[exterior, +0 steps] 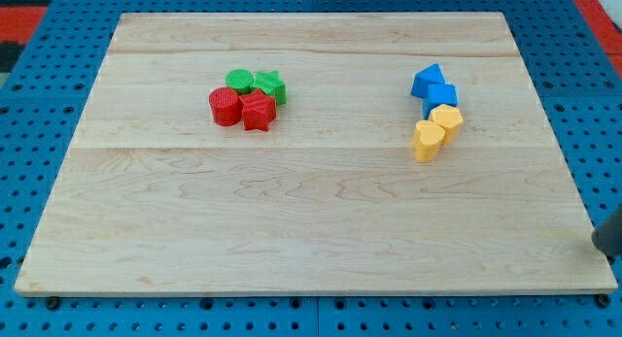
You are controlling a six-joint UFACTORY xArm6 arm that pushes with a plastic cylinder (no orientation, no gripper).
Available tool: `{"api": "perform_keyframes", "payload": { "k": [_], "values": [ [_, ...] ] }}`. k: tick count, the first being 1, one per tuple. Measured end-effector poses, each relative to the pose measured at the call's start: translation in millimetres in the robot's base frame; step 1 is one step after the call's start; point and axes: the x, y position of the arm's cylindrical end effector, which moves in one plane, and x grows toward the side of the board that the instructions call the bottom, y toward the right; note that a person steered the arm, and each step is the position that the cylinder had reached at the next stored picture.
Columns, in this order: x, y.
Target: Slide blue cube below blue triangle
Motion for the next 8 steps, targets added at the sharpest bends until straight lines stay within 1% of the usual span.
{"api": "perform_keyframes", "payload": {
  "k": [3, 4, 5, 7, 8],
  "values": [
    [-180, -19],
    [-182, -31],
    [-219, -73],
    [-278, -129],
    [-251, -137]
  ]
}}
